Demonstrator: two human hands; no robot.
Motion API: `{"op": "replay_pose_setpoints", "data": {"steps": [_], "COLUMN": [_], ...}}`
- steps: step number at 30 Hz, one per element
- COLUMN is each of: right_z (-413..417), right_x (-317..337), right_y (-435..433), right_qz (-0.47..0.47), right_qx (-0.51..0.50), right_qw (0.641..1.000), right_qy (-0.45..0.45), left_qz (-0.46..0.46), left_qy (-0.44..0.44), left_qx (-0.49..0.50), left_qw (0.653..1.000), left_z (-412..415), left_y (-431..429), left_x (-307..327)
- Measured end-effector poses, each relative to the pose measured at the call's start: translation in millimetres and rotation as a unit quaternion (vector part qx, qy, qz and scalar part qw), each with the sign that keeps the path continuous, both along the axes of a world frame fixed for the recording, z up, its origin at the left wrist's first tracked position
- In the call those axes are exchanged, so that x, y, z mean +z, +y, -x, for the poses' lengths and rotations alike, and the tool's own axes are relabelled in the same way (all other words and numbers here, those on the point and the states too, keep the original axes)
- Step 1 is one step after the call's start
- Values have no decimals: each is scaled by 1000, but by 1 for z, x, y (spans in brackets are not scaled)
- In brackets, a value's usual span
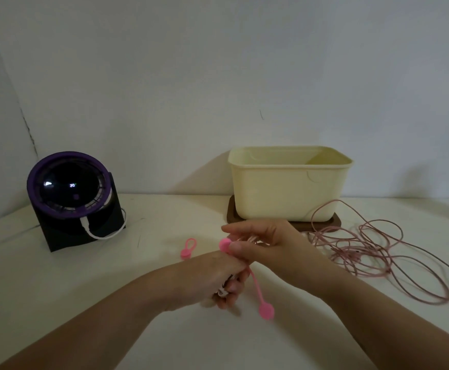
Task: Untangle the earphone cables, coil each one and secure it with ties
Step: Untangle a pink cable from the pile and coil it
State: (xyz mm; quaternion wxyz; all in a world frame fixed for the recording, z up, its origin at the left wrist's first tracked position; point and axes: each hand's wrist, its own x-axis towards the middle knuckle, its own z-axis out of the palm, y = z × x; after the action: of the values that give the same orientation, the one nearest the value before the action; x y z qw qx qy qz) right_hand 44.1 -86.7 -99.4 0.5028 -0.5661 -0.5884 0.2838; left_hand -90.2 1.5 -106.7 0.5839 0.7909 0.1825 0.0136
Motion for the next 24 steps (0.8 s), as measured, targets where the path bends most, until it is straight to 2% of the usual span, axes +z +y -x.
{"op": "replay_pose_setpoints", "data": {"steps": [4,11,13,15,19,22,24], "right_z": [-11,-17,-14,-9,-3,-5,-7], "right_x": [2,8,9,8,3,2,2], "right_y": [-2,-6,-8,-8,-4,-4,-4], "right_qz": [71,51,59,70,63,52,38], "right_qx": [11,56,71,77,26,0,-18], "right_qw": [997,997,996,995,998,998,998], "right_qy": [-10,34,13,-14,0,32,55], "left_qz": [-29,10,-30,-110,-205,-185,-109], "left_qy": [16,-18,-4,19,40,11,-9], "left_qx": [17,11,8,2,23,74,85], "left_qw": [999,1000,1000,994,978,980,990], "left_z": [2,9,9,9,7,4,3], "left_y": [5,8,5,1,-1,0,-1], "left_x": [3,5,8,10,4,1,5]}}
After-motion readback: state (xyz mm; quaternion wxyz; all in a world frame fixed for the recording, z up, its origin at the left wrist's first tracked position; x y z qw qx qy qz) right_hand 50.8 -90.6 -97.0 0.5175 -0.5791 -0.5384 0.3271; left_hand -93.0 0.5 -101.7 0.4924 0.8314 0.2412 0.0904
